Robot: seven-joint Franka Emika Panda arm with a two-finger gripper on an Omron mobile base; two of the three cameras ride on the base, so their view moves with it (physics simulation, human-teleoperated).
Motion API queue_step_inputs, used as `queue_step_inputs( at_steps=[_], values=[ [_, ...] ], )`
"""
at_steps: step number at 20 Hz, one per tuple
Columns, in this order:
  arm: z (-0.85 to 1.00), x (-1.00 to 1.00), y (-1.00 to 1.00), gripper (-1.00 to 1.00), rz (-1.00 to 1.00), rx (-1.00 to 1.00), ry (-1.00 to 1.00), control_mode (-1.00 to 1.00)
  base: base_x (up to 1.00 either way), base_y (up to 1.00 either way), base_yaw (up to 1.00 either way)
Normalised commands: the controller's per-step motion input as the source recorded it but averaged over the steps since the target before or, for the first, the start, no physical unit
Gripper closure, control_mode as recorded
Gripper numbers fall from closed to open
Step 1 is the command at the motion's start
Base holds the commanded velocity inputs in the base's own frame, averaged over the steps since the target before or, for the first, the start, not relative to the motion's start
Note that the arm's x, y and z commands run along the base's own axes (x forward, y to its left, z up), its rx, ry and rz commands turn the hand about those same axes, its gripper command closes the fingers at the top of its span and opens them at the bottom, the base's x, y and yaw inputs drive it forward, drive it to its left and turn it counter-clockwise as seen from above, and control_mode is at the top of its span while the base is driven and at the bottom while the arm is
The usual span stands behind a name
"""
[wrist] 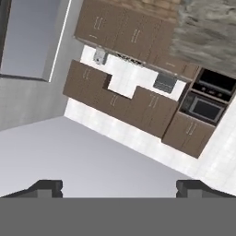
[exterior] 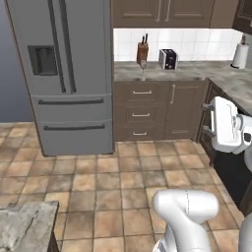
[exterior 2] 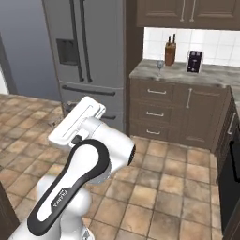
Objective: Retrieve the wine glasses from the counter and place one next to each plate.
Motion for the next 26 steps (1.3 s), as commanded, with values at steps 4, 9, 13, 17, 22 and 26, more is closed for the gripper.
queue_step_inputs(
  at_steps=[4,9,13,17,22,26],
  values=[
    [0.0,0.0,0.0,-1.0,0.0,0.0,0.0,1.0,1.0,-0.07,-0.29],
    [0.0,0.0,0.0,-1.0,0.0,0.0,0.0,1.0,1.0,0.18,-0.37],
    [0.0,0.0,0.0,-1.0,0.0,0.0,0.0,1.0,1.0,0.12,-0.36],
    [0.0,0.0,0.0,-1.0,0.0,0.0,0.0,1.0,1.0,0.3,-0.26],
    [0.0,0.0,0.0,-1.0,0.0,0.0,0.0,1.0,1.0,0.43,-0.08],
    [0.0,0.0,0.0,-1.0,0.0,0.0,0.0,1.0,1.0,0.04,0.03]
  ],
)
